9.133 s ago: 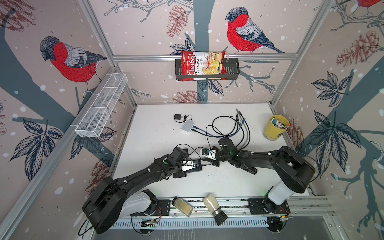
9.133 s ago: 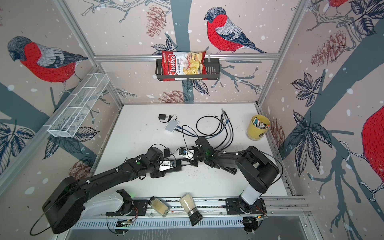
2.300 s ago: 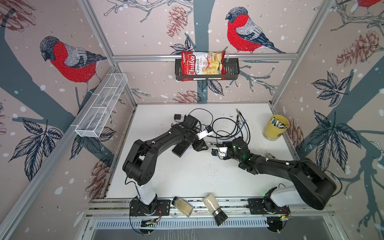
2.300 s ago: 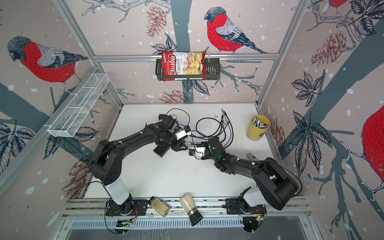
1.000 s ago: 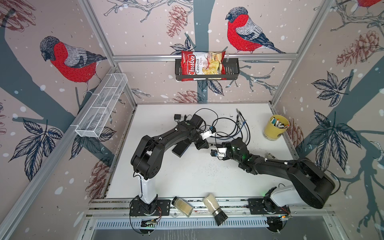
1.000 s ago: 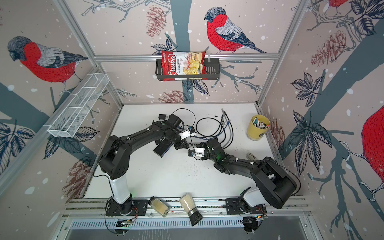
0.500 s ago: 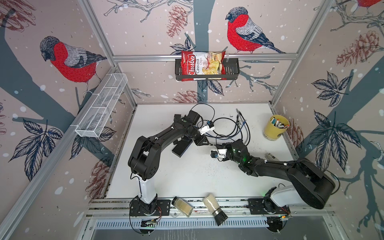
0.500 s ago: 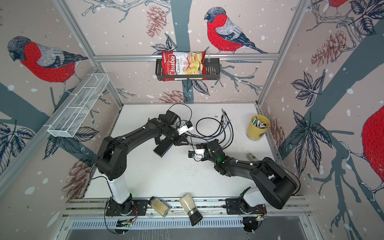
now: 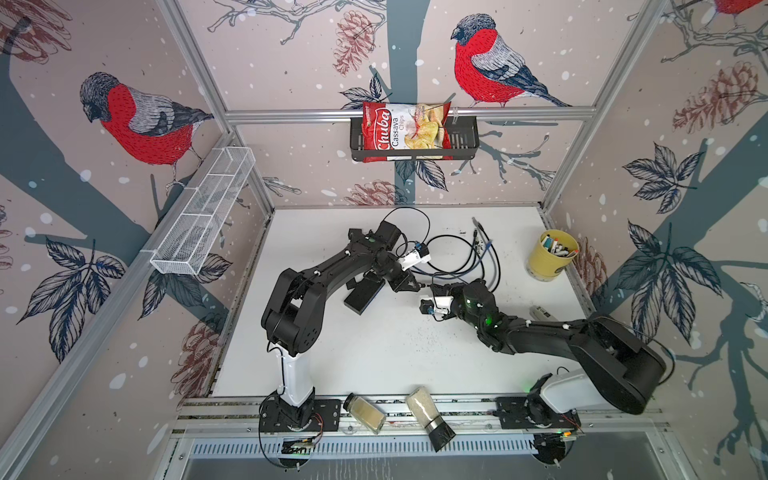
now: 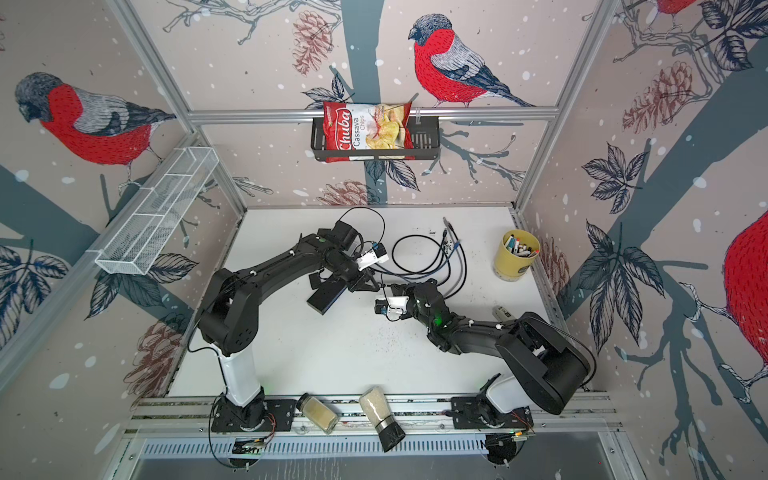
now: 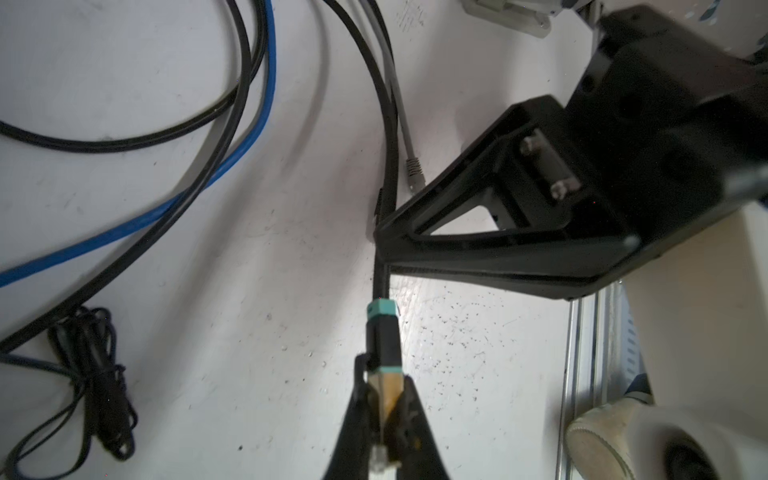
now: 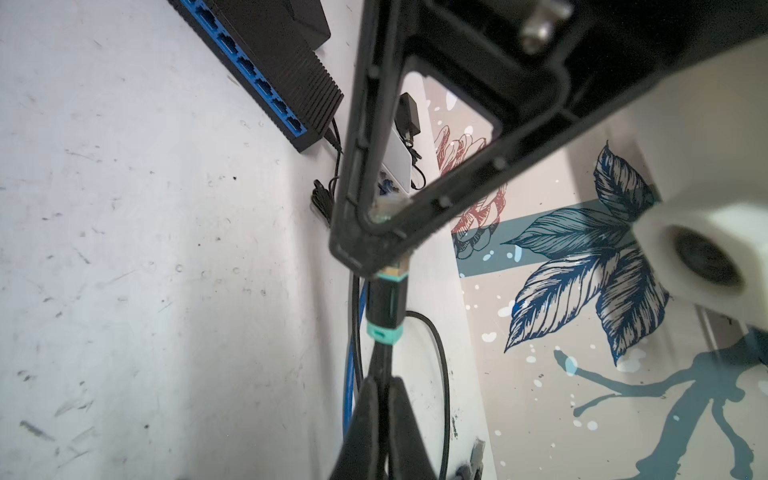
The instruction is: Insert the plug into the switch port
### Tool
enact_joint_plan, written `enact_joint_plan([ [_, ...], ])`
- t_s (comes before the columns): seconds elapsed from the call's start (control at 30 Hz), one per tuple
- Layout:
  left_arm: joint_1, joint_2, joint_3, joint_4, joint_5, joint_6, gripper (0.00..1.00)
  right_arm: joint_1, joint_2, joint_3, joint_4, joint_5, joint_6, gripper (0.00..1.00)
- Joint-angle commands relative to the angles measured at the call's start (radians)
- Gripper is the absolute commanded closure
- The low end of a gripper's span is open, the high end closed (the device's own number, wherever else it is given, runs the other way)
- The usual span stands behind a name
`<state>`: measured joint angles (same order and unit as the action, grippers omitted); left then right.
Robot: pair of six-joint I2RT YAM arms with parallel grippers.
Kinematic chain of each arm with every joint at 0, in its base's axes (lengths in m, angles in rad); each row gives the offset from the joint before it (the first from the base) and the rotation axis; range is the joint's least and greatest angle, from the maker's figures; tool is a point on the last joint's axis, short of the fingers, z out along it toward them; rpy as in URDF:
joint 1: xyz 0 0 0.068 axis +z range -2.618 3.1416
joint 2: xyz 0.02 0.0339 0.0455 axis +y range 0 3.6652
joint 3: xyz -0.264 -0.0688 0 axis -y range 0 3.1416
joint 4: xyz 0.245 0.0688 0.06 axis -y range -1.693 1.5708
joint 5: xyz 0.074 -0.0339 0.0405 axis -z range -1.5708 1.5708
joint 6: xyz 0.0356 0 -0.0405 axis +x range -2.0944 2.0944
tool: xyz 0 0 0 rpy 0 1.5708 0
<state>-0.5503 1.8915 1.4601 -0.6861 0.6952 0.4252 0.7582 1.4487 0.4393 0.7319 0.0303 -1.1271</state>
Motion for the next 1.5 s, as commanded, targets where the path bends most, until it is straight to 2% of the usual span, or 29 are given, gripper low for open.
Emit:
enact_joint_plan([
  [0.0,0.0,-0.013,-0.007,0.003,0.006,-0.002,1.0,0.003,0.006,0.014,0.02,-0.004,0.007,0.94],
  [0.07,-0.004,-0.029,-0.025,0.025,-0.019,-0.007,1.0,0.001,0.009,0.025,-0.009,-0.007,0.018,0.93],
  [0.1,-0.009,-0.042,-0.038,0.039,-0.042,-0.009,1.0,0.0,0.009,0.031,-0.022,-0.009,0.027,0.85],
  [0.17,-0.019,-0.066,-0.064,0.066,-0.08,-0.001,1.0,-0.001,0.005,0.045,-0.055,-0.016,0.052,0.78],
  [0.27,-0.038,-0.113,-0.121,0.128,-0.161,0.01,1.0,-0.018,-0.016,0.101,-0.209,-0.077,0.114,0.74],
  [0.33,-0.046,-0.151,-0.17,0.19,-0.207,0.019,1.0,-0.041,-0.034,0.139,-0.312,-0.158,0.155,0.72],
  [0.57,-0.054,-0.272,-0.303,0.372,-0.318,0.06,1.0,-0.131,-0.085,0.24,-0.588,-0.373,0.28,0.72],
  [0.93,-0.077,-0.383,-0.498,0.535,-0.35,0.34,1.0,-0.244,-0.014,0.4,-0.784,-0.606,0.406,0.72],
  [1.07,-0.084,-0.412,-0.548,0.582,-0.343,0.393,1.0,-0.259,0.019,0.456,-0.843,-0.699,0.403,0.7],
  [1.13,-0.097,-0.42,-0.578,0.61,-0.351,0.436,1.0,-0.259,0.045,0.496,-0.914,-0.762,0.359,0.69],
  [1.33,-0.119,-0.433,-0.631,0.697,-0.359,0.491,1.0,-0.248,0.083,0.522,-0.936,-0.787,0.31,0.66],
  [1.47,-0.138,-0.45,-0.676,0.779,-0.385,0.53,1.0,-0.234,0.131,0.559,-1.013,-0.809,0.249,0.65],
])
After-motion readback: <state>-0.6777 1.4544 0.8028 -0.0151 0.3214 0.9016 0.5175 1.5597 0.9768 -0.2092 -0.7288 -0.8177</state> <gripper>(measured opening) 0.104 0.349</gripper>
